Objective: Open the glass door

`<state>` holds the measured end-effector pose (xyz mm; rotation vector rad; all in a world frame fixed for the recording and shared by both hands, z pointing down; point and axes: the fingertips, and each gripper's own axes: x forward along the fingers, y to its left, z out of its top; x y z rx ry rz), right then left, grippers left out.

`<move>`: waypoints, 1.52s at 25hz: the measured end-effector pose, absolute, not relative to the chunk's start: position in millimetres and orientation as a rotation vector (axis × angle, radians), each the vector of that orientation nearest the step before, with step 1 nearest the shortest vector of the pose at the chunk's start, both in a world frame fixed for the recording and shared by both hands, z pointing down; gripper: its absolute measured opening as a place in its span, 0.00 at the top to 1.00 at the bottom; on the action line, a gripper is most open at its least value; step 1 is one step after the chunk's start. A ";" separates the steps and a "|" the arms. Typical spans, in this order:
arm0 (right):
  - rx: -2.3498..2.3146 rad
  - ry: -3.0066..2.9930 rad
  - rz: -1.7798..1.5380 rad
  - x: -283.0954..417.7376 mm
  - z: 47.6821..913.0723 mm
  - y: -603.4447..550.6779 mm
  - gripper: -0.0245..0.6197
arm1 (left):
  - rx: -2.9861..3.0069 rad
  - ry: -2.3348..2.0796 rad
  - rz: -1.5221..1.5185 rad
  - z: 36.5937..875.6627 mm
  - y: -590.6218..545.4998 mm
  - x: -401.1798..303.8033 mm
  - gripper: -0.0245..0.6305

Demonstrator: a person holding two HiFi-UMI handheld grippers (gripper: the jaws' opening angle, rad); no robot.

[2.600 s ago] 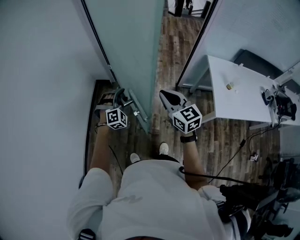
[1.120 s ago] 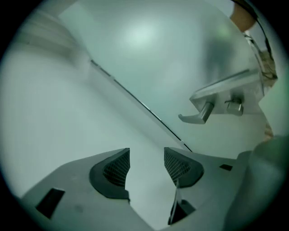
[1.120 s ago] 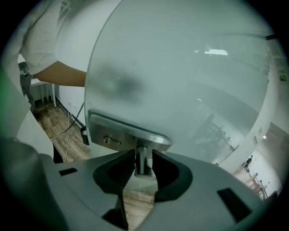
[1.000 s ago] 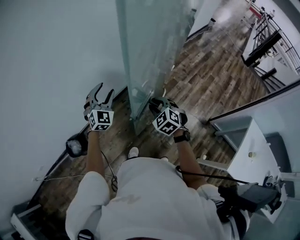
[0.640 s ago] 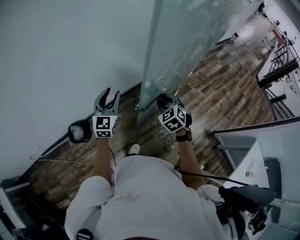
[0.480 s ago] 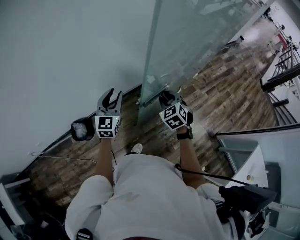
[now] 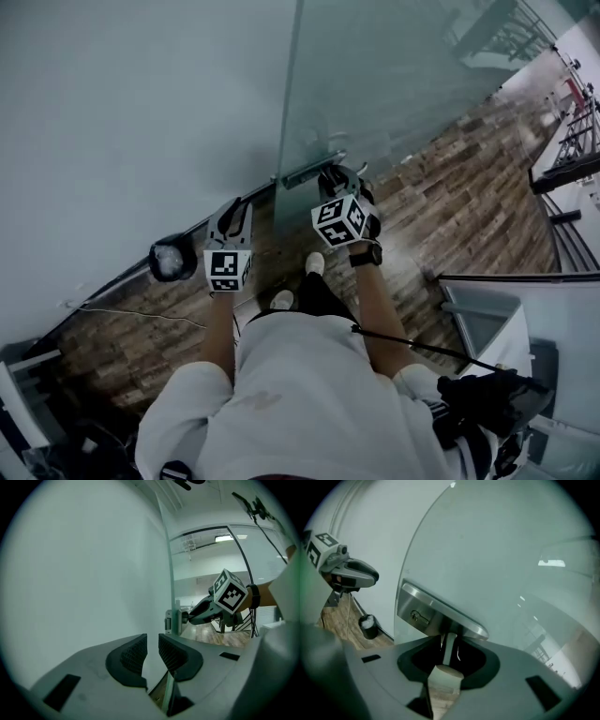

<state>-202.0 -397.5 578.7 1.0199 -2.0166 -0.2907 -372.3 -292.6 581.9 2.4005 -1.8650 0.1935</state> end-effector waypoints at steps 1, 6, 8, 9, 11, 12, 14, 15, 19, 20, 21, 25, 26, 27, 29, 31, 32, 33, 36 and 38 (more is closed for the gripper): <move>1.032 -2.002 -0.331 -207.9 578.3 -406.2 0.79 | 2.381 -1.870 0.182 585.7 -296.8 -374.1 0.84; 1.088 -1.926 -0.424 -235.7 572.3 -443.9 0.79 | 2.310 -1.852 0.146 591.1 -312.9 -377.8 0.84; 1.104 -1.909 -0.429 -244.6 572.3 -458.3 0.79 | 2.304 -1.853 0.151 591.4 -317.2 -379.0 0.84; 1.110 -1.898 -0.432 -249.9 574.7 -467.0 0.79 | 2.296 -1.857 0.152 592.5 -319.9 -381.7 0.84; 1.118 -1.875 -0.441 -261.4 582.2 -488.4 0.79 | 2.273 -1.863 0.152 597.8 -329.3 -389.7 0.84; 1.120 -1.863 -0.449 -266.5 585.4 -499.2 0.79 | 2.259 -1.865 0.154 601.8 -334.7 -393.7 0.84; 1.128 -1.850 -0.461 -276.6 587.7 -514.8 0.79 | 2.230 -1.874 0.158 609.2 -341.0 -402.2 0.84; 1.137 -1.848 -0.457 -282.1 586.9 -519.6 0.79 | 2.218 -1.877 0.158 611.2 -341.6 -406.6 0.84; 1.164 -1.837 -0.455 -297.0 579.4 -528.5 0.79 | 2.202 -1.875 0.163 613.3 -337.1 -412.2 0.84; 1.161 -1.840 -0.471 -299.9 578.1 -530.0 0.79 | 2.200 -1.871 0.167 614.7 -336.1 -411.9 0.84; 1.155 -1.850 -0.482 -303.1 576.7 -532.0 0.79 | 2.198 -1.864 0.174 616.5 -335.6 -411.7 0.84; 1.135 -1.913 -0.454 -314.5 571.5 -542.3 0.79 | 2.216 -1.826 0.215 621.4 -331.6 -408.9 0.84; 1.135 -1.921 -0.452 -316.0 571.4 -545.2 0.79 | 2.218 -1.820 0.219 622.2 -329.4 -407.4 0.84; 1.135 -1.927 -0.450 -316.7 571.9 -548.7 0.79 | 2.217 -1.815 0.219 623.1 -327.6 -405.7 0.84; 1.134 -1.933 -0.430 -316.1 575.2 -558.4 0.79 | 2.210 -1.807 0.210 626.1 -328.2 -402.6 0.84; 1.130 -1.937 -0.395 -315.0 580.5 -568.2 0.78 | 2.205 -1.792 0.193 629.8 -333.4 -400.6 0.84; 1.124 -1.943 -0.385 -315.2 583.2 -570.2 0.78 | 2.206 -1.786 0.183 630.5 -335.2 -399.8 0.84; 1.114 -1.953 -0.385 -316.1 584.9 -569.3 0.78 | 2.213 -1.780 0.174 629.4 -335.2 -399.0 0.84; 1.083 -1.952 -0.491 -317.7 575.7 -553.7 0.71 | 2.283 -1.759 0.156 615.7 -334.0 -397.7 0.84; 1.095 -1.941 -0.628 -316.3 553.1 -535.7 0.64 | 2.343 -1.746 0.141 599.8 -337.4 -395.8 0.84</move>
